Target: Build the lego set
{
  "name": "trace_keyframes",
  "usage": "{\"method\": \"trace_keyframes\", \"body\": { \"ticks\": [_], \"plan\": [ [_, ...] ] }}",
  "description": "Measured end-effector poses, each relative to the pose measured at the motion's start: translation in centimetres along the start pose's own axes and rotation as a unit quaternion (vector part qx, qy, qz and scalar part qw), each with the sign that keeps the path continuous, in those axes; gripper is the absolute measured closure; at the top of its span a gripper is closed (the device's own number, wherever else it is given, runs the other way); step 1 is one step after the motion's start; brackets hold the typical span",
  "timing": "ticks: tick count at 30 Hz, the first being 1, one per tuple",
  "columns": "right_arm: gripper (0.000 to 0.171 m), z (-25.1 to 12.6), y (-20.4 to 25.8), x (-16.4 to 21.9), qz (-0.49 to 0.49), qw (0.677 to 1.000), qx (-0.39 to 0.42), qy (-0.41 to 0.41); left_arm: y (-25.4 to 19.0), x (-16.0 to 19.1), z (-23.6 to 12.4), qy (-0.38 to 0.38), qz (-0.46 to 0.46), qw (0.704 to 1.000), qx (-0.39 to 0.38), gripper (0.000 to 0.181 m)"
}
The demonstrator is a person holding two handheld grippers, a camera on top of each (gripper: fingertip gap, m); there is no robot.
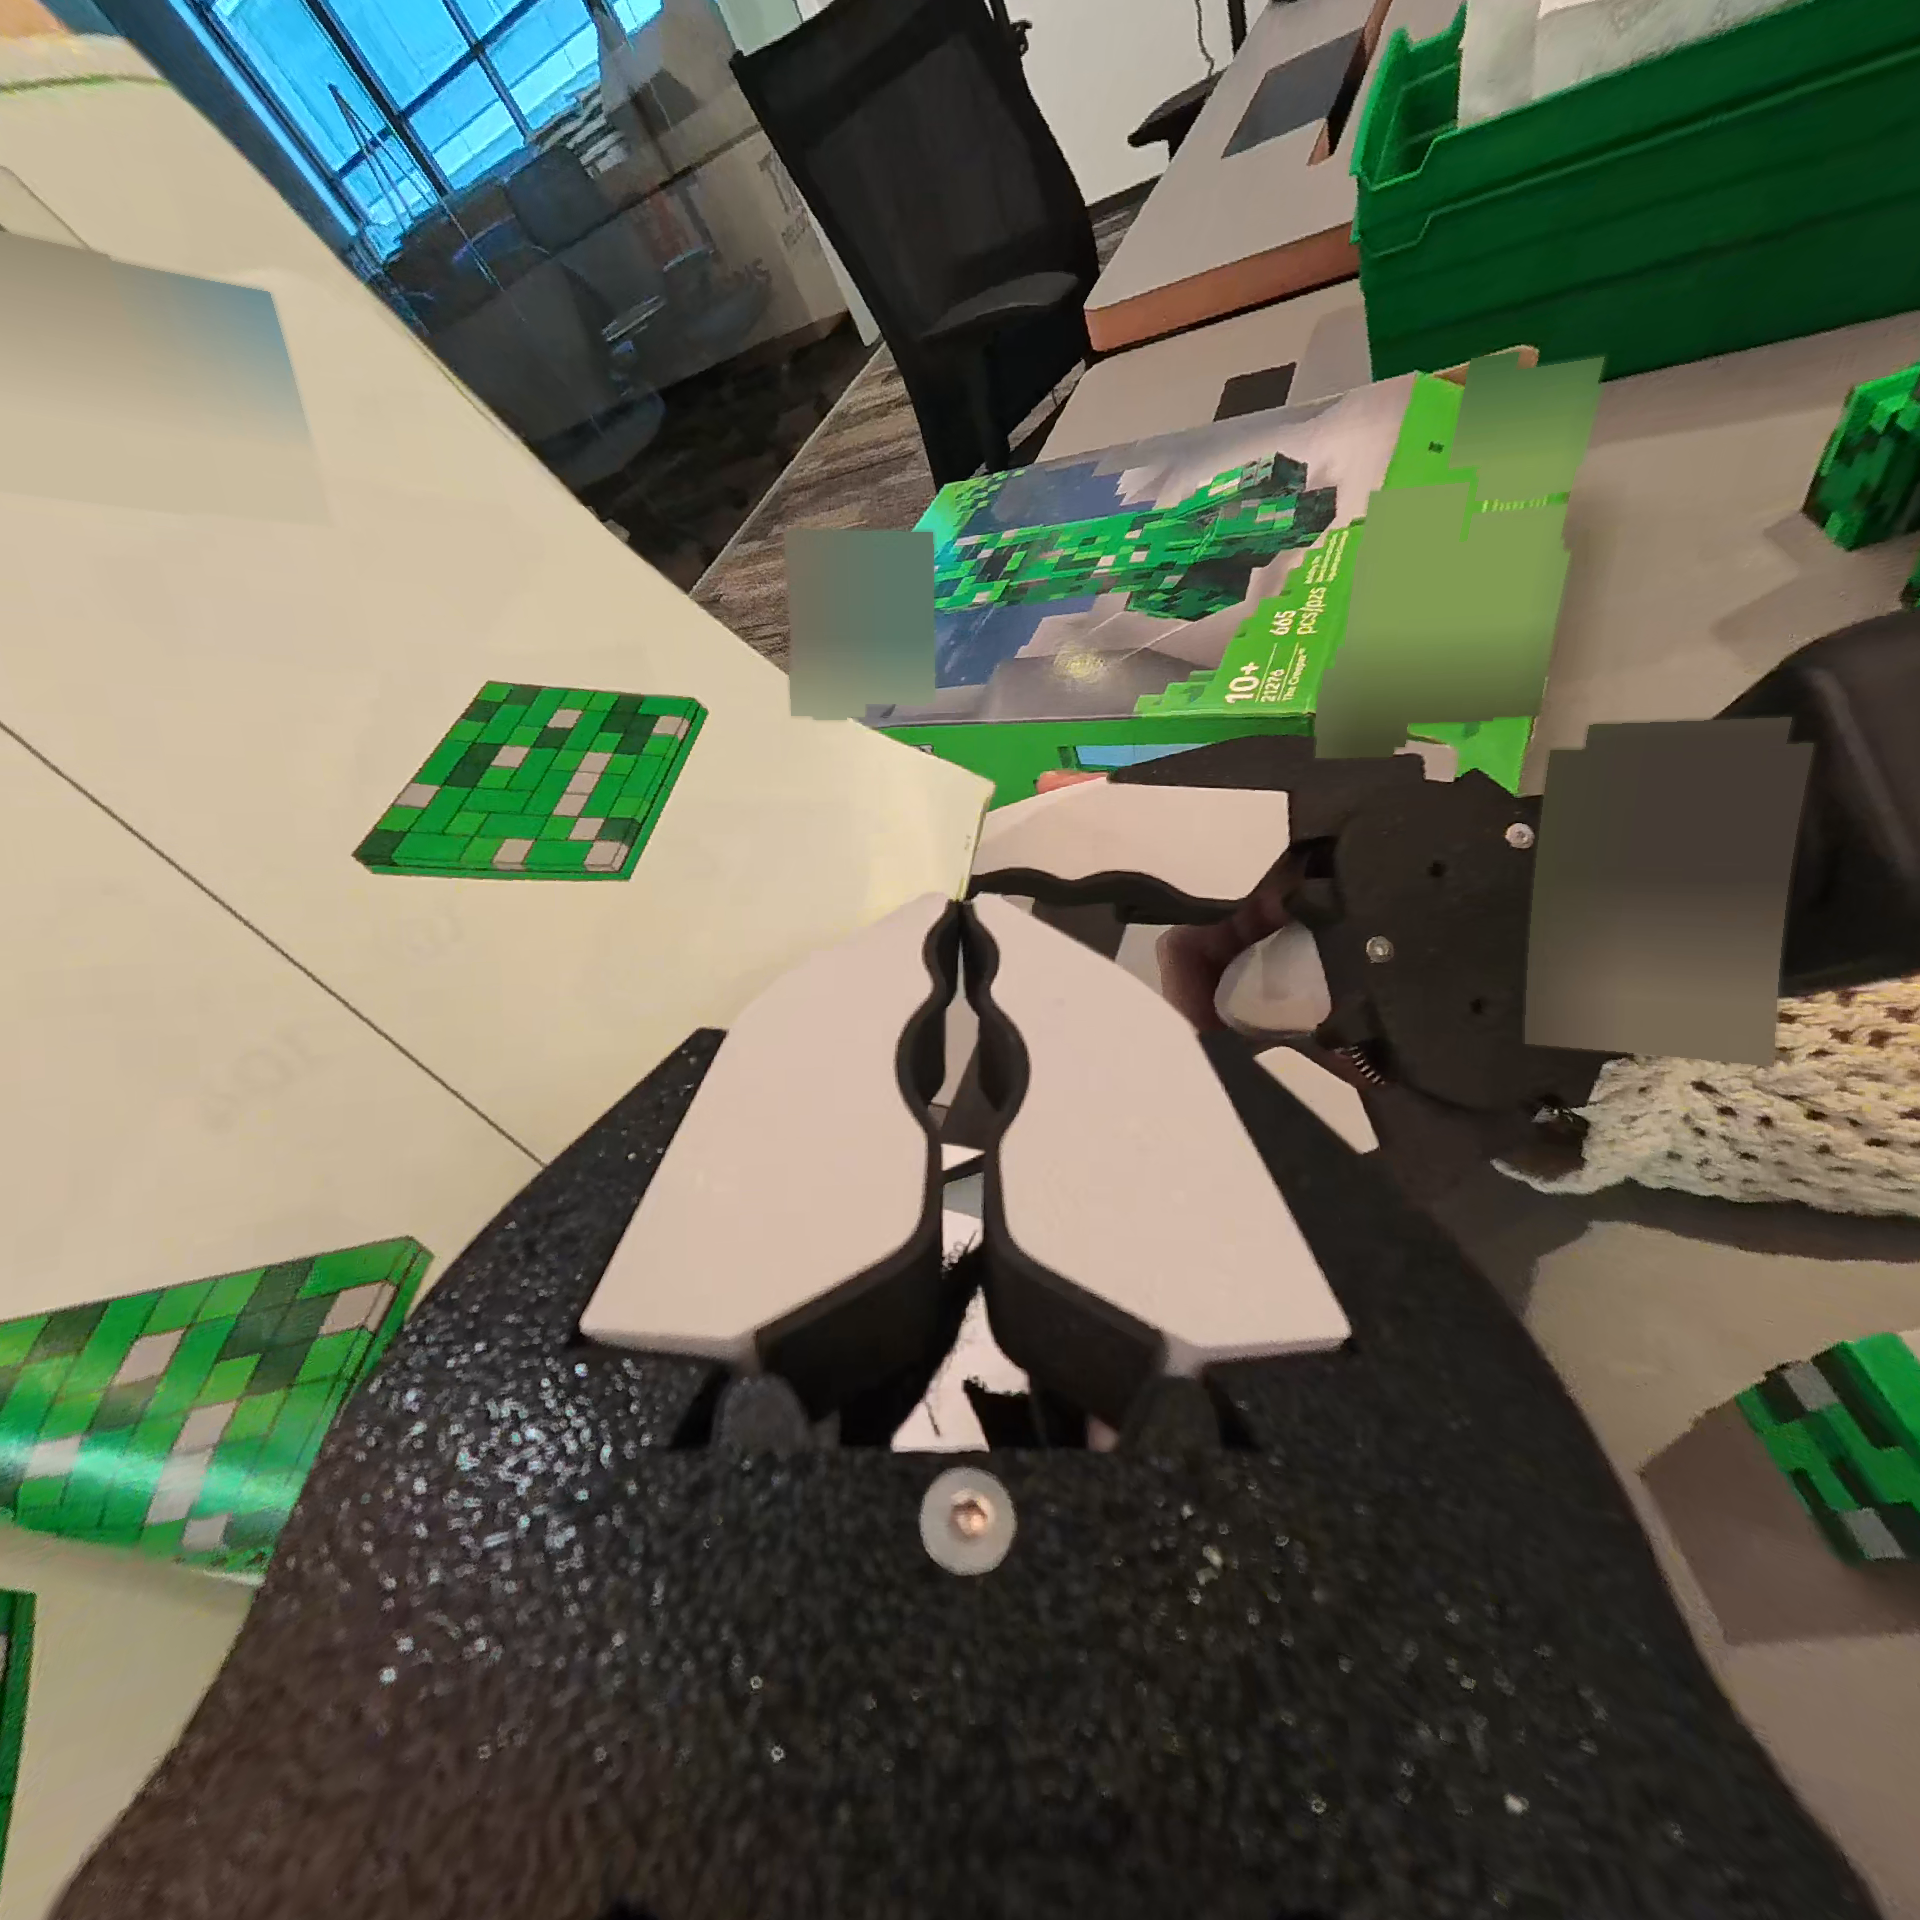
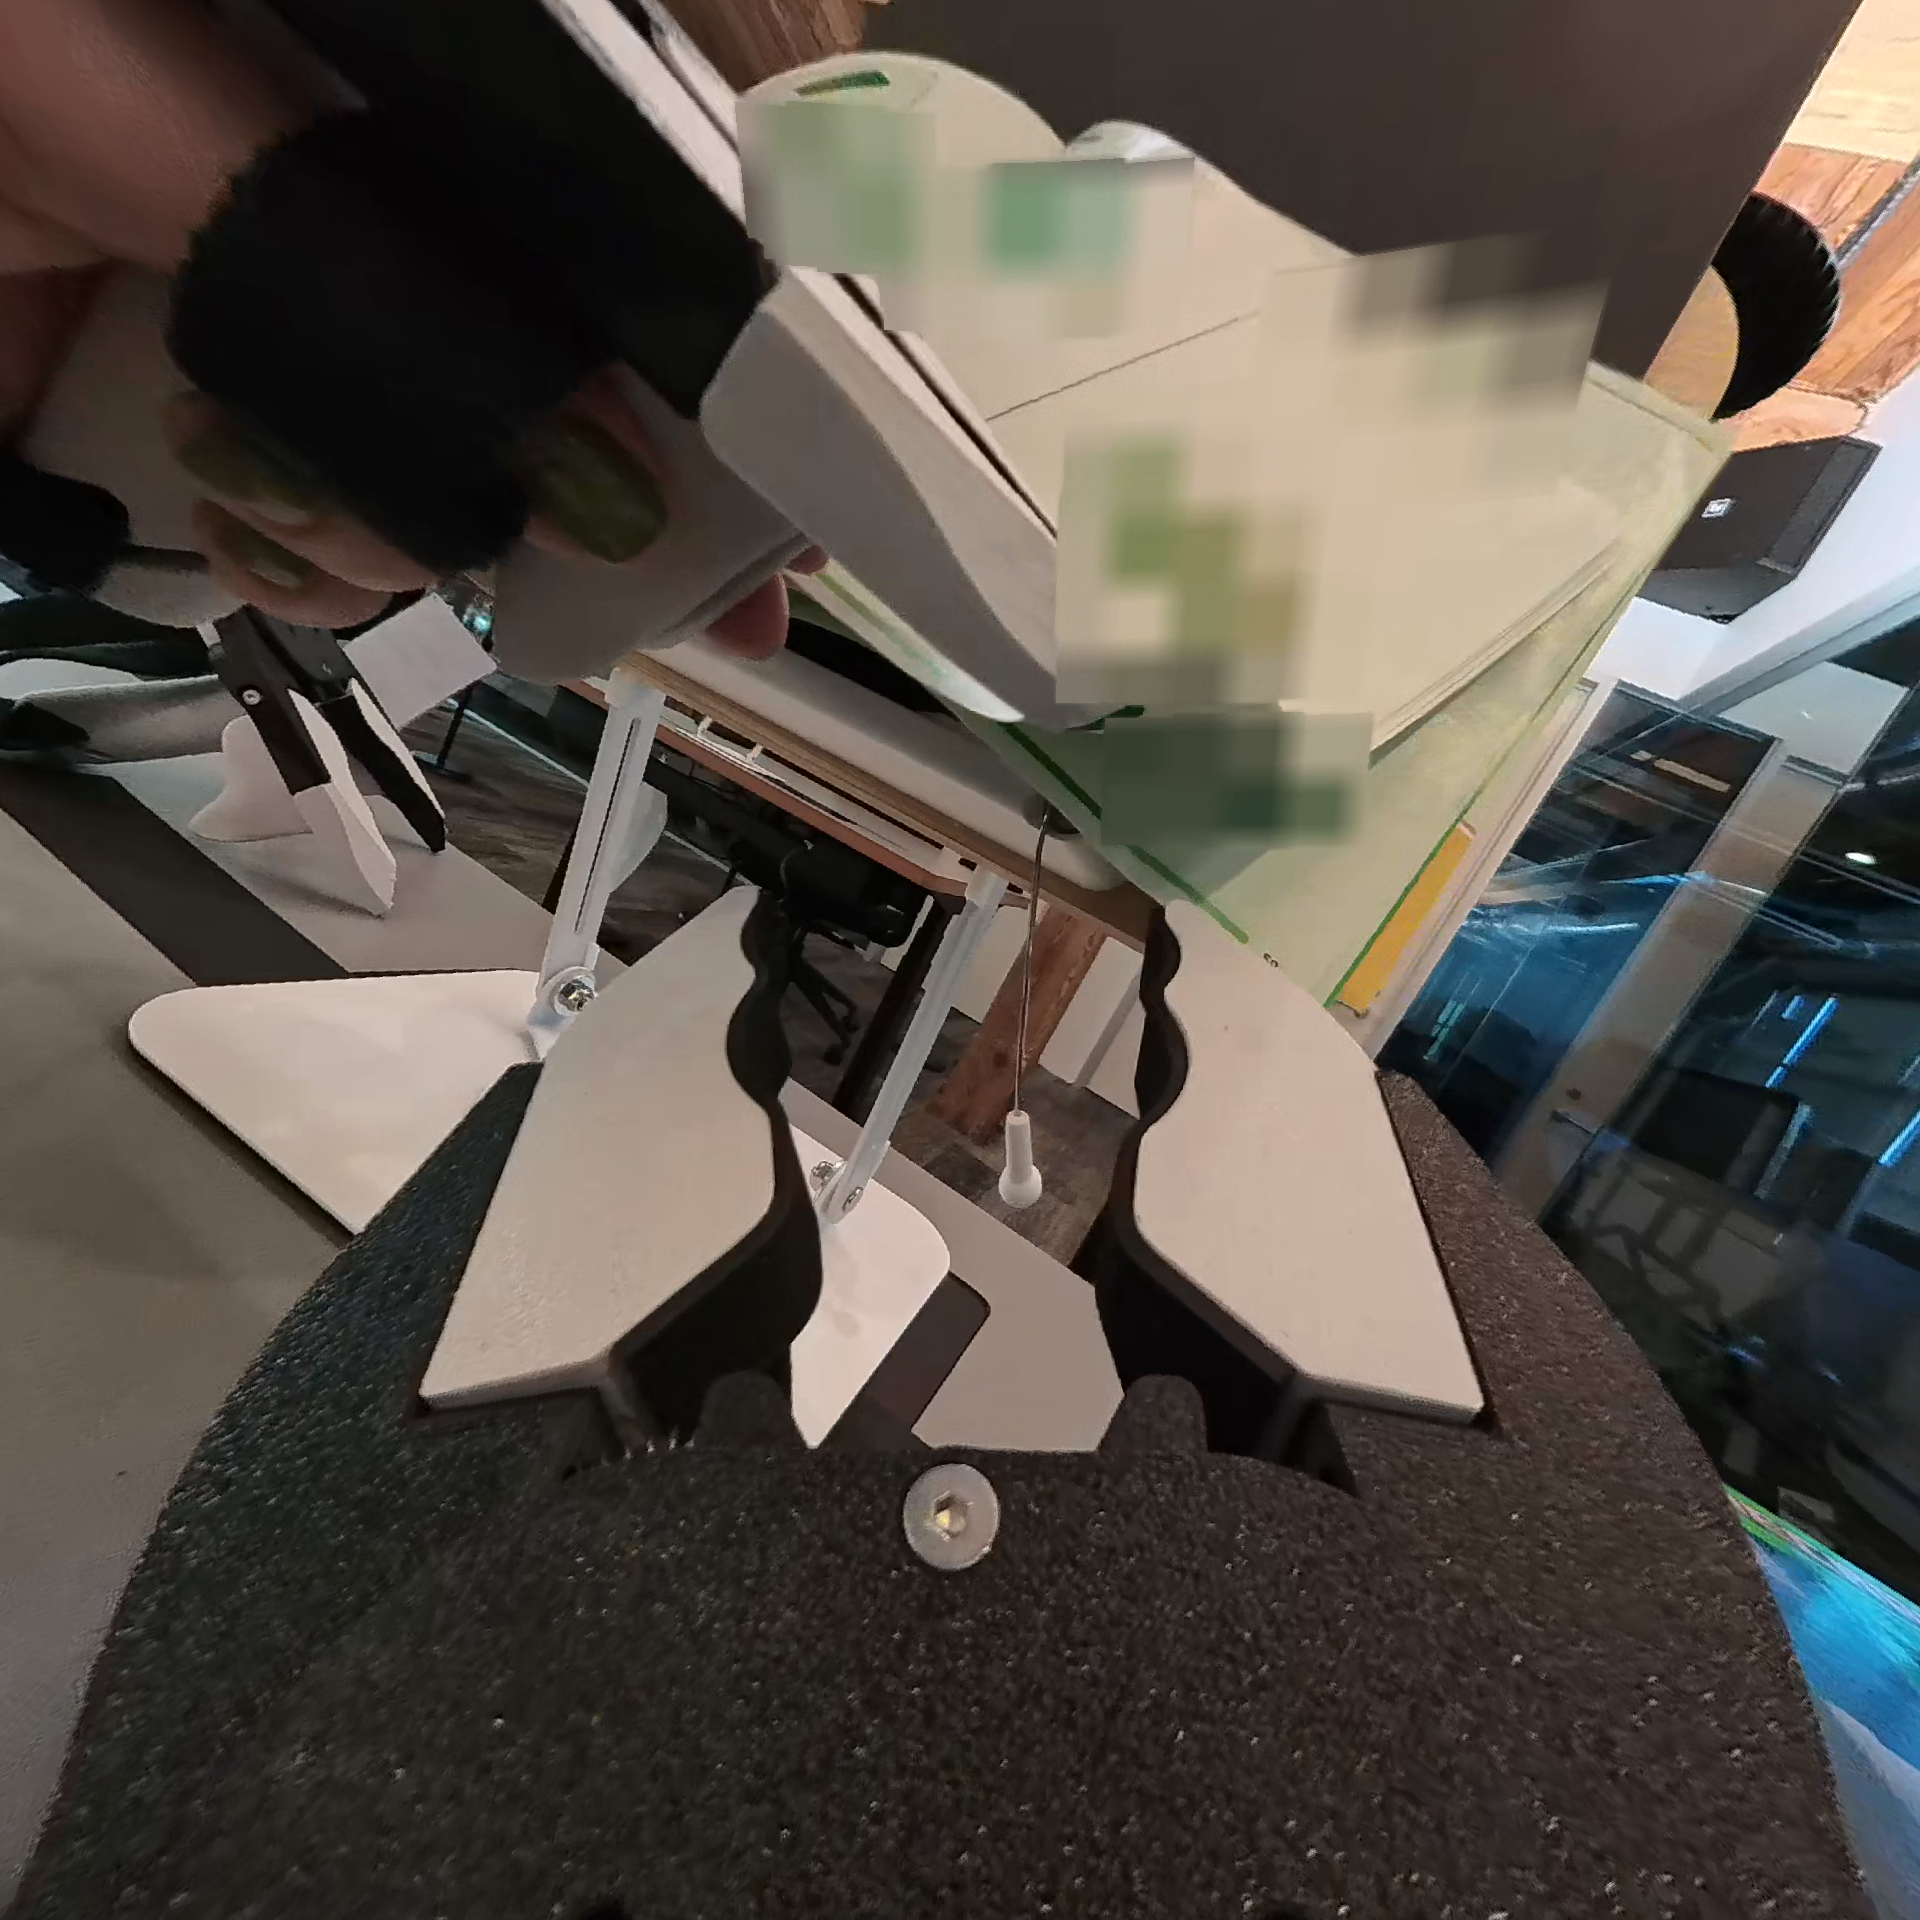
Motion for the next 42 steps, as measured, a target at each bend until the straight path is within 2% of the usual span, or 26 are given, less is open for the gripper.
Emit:
{"method": "trace_keyframes", "body": {
  "ticks": [11, 20, 25, 28, 31, 37, 42],
  "plan": [
    [0.106, -0.2, 1.0, -0.4, -0.035, 0.999, -0.020, -0.015, -0.3, -0.2, 0.7, 0.017, 0.031, 0.999, -0.012, 0.180],
    [0.106, -0.1, 0.5, -0.2, -0.022, 1.000, -0.006, -0.007, -0.3, -0.3, 0.7, 0.026, 0.029, 0.999, -0.011, 0.181],
    [0.103, 0.1, -1.7, 0.7, 0.031, 0.997, 0.061, 0.033, -0.1, -0.6, 0.2, 0.024, 0.048, 0.998, -0.045, 0.181],
    [0.099, -0.1, -2.6, 0.6, 0.063, 0.994, 0.083, 0.028, -0.4, -1.4, -0.7, -0.007, 0.066, 0.995, -0.078, 0.181],
    [0.106, -0.6, -2.1, -0.3, 0.042, 0.997, 0.071, 0.000, -0.9, -2.2, -2.7, -0.072, 0.062, 0.988, -0.122, 0.181],
    [0.111, -0.7, -2.2, -0.4, 0.051, 0.996, 0.069, -0.004, -1.8, -1.7, -8.2, -0.225, -0.007, 0.958, -0.177, 0.181],
    [0.123, -1.1, -0.7, -1.3, 0.004, 0.999, 0.029, -0.033, -2.2, -0.5, -10.8, -0.253, -0.021, 0.945, -0.209, 0.181]
  ]
}}
Point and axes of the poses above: each gripper's, where its closed fingertips meet, z out along the fingers, x out of its underside, y = z × x across the jaws, the point moved 7 cm from there along -z, back along the fingers, and after that the axes turned 11 degrees about x, right-handed, at the moved point
